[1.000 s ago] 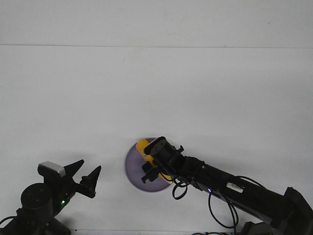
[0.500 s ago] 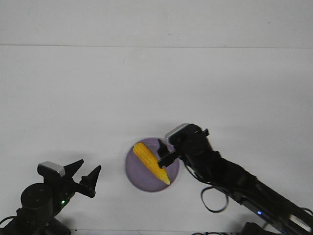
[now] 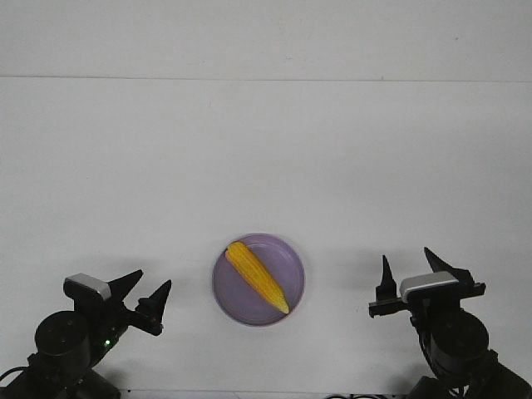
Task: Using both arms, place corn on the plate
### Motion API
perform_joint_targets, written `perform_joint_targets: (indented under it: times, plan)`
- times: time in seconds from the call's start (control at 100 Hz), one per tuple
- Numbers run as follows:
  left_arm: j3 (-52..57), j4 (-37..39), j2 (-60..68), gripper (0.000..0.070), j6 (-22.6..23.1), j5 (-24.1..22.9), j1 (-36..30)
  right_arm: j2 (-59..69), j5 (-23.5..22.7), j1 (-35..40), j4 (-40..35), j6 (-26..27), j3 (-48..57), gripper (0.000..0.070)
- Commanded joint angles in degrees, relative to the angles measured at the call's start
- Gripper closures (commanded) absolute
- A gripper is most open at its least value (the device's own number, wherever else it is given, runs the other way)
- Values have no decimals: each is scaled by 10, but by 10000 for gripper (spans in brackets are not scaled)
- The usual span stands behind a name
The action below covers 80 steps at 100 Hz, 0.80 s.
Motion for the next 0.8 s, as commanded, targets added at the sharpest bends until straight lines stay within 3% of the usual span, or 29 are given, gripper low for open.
perform_joint_targets:
  times: [0.0, 0.04, 0.05, 0.06, 0.79]
  plan:
    - [7, 7, 2, 491, 11, -2, -3, -26, -2, 4, 5, 4, -17, 392]
    - [7, 7, 2, 700, 11, -2, -3, -41, -12, 4, 5, 4, -27, 616]
    - [7, 7, 2, 700, 11, -2, -3, -44, -14, 4, 5, 4, -28, 680]
    - [7, 7, 2, 700, 11, -3, -3, -47, -18, 4, 4, 4, -30, 700]
    - [7, 15, 1, 686, 13, -6, -3, -57, -24, 4, 15, 2, -31, 684]
